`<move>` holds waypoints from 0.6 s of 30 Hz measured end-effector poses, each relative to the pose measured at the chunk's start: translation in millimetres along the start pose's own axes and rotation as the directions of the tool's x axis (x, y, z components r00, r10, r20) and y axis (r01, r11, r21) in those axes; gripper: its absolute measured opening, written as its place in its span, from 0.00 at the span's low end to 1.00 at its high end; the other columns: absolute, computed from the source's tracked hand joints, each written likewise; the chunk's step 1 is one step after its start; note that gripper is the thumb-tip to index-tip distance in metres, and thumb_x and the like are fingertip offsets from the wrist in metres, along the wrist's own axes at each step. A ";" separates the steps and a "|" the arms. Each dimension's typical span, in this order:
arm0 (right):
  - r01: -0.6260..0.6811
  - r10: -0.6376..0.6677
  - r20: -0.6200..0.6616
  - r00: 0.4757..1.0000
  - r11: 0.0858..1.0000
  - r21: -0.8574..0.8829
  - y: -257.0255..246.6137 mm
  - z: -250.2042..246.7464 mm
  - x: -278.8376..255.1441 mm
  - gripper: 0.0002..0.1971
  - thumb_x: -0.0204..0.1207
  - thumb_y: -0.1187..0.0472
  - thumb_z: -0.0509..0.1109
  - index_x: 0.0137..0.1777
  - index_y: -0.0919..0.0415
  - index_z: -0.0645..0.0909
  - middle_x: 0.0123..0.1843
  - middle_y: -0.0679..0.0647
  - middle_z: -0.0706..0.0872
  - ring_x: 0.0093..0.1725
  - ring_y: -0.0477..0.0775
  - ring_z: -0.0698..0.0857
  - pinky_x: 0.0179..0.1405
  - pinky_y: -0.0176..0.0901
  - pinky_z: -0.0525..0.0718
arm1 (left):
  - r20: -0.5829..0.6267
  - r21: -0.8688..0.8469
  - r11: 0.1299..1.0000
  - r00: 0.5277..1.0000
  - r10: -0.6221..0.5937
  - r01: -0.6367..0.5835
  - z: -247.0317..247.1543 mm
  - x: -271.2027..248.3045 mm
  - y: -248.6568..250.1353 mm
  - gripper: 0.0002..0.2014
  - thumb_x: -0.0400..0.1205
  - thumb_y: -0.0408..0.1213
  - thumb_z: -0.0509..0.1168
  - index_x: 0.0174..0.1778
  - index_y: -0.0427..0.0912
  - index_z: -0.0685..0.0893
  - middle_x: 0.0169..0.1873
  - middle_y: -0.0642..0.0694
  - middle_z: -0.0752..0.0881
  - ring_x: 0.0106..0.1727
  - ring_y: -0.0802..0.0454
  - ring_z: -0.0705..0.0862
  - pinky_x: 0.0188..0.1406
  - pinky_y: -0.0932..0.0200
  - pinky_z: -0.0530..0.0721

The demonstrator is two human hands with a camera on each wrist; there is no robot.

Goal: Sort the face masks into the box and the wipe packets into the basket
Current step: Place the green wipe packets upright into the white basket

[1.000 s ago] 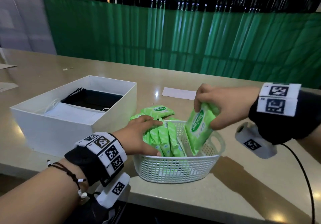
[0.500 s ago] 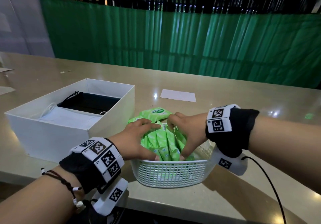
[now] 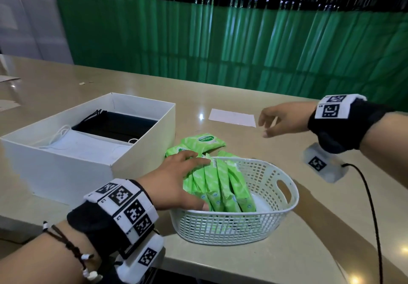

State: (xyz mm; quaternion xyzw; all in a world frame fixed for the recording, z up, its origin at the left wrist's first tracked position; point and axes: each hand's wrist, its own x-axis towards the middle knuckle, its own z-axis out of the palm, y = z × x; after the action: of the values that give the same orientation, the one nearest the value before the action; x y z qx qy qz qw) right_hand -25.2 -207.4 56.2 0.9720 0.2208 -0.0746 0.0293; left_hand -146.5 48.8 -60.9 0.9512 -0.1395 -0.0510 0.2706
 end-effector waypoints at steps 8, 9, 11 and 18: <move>0.191 -0.169 0.100 0.981 0.934 -0.300 2.8 55.0 52.0 0.36 0.73 0.52 0.72 0.78 0.46 0.60 0.78 0.48 0.67 0.73 0.54 0.71 0.71 0.50 0.71 | 0.022 -0.012 1.000 1.000 0.016 -0.016 -3.3 -1.6 1.8 0.49 0.48 0.71 0.63 0.70 0.78 0.58 0.76 0.66 0.52 0.77 0.63 0.50 0.77 0.59 0.56; 0.243 -0.220 0.109 0.969 0.927 -0.286 -1.4 62.6 58.1 0.35 0.74 0.52 0.70 0.79 0.45 0.59 0.79 0.48 0.66 0.75 0.54 0.69 0.73 0.51 0.69 | 0.024 -0.007 1.000 1.000 0.018 -0.018 -3.2 -1.7 2.0 0.50 0.49 0.71 0.65 0.71 0.77 0.58 0.75 0.66 0.52 0.77 0.63 0.50 0.77 0.59 0.55; 0.310 -0.284 0.136 0.949 0.920 -0.239 -7.2 76.5 72.5 0.34 0.76 0.54 0.67 0.80 0.44 0.57 0.81 0.47 0.63 0.77 0.54 0.67 0.76 0.51 0.65 | 0.030 -0.008 1.000 0.999 0.020 -0.019 -3.5 -1.7 2.7 0.50 0.53 0.66 0.70 0.73 0.75 0.58 0.75 0.66 0.52 0.78 0.63 0.50 0.78 0.59 0.55; 0.355 -0.316 0.301 0.900 0.931 -0.083 -13.3 103.9 99.3 0.29 0.83 0.55 0.62 0.80 0.39 0.54 0.82 0.50 0.63 0.79 0.52 0.65 0.78 0.54 0.62 | 0.024 -0.008 1.000 0.999 0.025 -0.025 -3.9 -2.1 6.0 0.45 0.66 0.53 0.78 0.76 0.70 0.60 0.76 0.63 0.53 0.78 0.62 0.50 0.77 0.60 0.54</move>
State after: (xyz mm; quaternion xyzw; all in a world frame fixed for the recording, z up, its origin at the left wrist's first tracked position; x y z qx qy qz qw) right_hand 43.8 -162.6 -62.4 0.8944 0.3831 -0.2013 0.1130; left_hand -149.3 46.5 -54.4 0.9477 -0.1543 -0.0595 0.2729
